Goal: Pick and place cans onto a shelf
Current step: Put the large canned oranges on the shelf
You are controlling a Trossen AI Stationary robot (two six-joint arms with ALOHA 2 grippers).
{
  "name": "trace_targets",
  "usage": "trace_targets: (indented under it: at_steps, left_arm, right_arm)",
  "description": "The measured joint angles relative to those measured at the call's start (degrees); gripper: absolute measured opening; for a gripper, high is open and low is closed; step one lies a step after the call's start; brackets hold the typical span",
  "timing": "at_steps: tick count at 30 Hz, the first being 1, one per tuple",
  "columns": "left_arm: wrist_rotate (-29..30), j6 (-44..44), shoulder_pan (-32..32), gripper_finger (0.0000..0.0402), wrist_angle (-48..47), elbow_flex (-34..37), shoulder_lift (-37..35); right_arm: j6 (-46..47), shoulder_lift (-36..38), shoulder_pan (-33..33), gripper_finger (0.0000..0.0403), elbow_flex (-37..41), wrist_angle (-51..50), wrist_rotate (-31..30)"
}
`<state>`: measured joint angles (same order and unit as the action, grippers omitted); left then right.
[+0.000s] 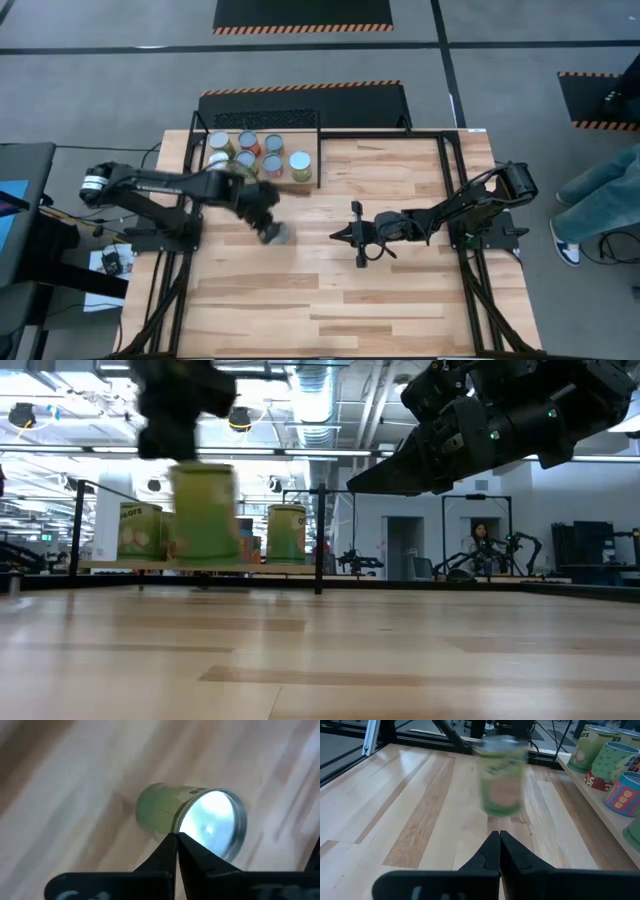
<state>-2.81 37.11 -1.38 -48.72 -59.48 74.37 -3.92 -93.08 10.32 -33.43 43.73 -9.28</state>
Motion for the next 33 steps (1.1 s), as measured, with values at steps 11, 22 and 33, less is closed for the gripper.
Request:
trace_targets:
  at_steps: [11,22,33]
  left_arm:
    - [-6.24,-4.00,17.70,0.0000,5.28,0.00,0.74]
    - [-7.84,-6.67,21.00,0.0000,6.09,0.02,5.31]
    - [-5.58,-10.19,21.08,0.0000,8.10,-0.02,8.28]
  right_arm:
    - [-0.17,0.00,0.00,0.0016,0.00,-0.05,0.00]
    - [-0.11,0.00,0.18,0.0016,-0.02,-0.21,-0.01]
    - [0.02,0.02,0.18,0.0016,-0.02,-0.64,0.00]
